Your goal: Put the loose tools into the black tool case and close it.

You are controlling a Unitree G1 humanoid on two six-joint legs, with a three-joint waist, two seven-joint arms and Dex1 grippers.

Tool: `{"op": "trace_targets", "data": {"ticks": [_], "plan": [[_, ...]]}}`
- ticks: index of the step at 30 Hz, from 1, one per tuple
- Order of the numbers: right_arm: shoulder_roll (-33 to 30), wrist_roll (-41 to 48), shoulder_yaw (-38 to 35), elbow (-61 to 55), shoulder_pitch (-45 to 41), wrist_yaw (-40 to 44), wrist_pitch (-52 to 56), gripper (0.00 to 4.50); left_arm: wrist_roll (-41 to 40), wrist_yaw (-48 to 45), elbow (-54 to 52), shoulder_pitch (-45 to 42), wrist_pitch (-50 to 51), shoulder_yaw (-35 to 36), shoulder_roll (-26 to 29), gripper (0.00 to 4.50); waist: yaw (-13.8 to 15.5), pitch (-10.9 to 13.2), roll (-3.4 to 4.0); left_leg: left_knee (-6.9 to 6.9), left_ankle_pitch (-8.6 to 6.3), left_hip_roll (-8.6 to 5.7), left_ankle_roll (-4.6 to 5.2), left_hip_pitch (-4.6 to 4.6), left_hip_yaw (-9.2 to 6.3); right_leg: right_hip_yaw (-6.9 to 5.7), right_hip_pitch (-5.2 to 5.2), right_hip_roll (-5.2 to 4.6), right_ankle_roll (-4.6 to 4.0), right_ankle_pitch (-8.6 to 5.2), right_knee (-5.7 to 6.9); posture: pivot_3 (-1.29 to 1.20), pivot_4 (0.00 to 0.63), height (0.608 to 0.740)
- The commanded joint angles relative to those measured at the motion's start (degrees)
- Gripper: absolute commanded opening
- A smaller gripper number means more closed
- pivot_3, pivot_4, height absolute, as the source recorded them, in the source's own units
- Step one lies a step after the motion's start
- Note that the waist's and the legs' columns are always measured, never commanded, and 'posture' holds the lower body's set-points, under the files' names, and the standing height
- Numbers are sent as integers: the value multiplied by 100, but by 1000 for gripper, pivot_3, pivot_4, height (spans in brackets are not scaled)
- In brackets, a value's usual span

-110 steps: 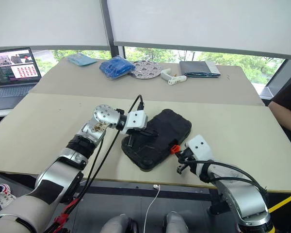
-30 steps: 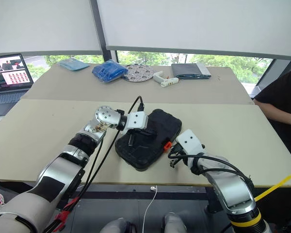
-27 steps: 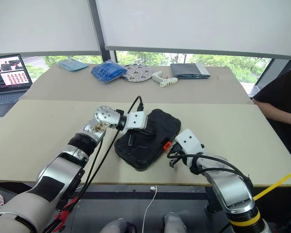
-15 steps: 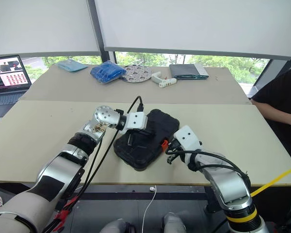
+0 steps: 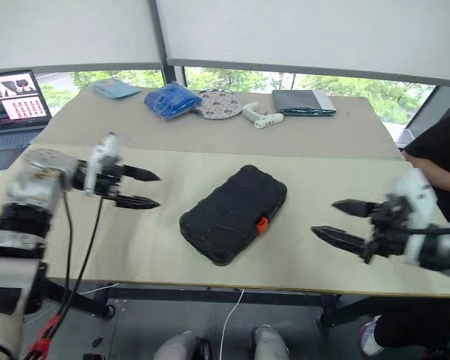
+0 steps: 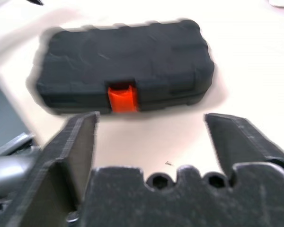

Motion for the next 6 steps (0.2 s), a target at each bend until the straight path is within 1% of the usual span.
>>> {"op": "trace_targets", "data": {"ticks": [1,3,6], "plan": [[-418,209,-368,532,83,804,-252,4426,-374,-47,-624,180,413,308,291,4500,97,0,1,1,-3,-3,5,6,-7,0,10,-6,6,-5,-4,0,150,718],[-594,105,-198,813,49,1007,-475,4426,-480,-10,-936,501,544,461,385,4500,167,3,5,2,-8,-14,12,7,-8,-1,17,-28,15,-11,-4,0,150,718],[-681,67,52,1044,-72,1101,-662,4426,-560,106,-1309,837,595,574,395,4500,175,5,7,10,-12,-26,19,-4,-6,-1,12,-41,28,-11,-2,0,150,718]]}}
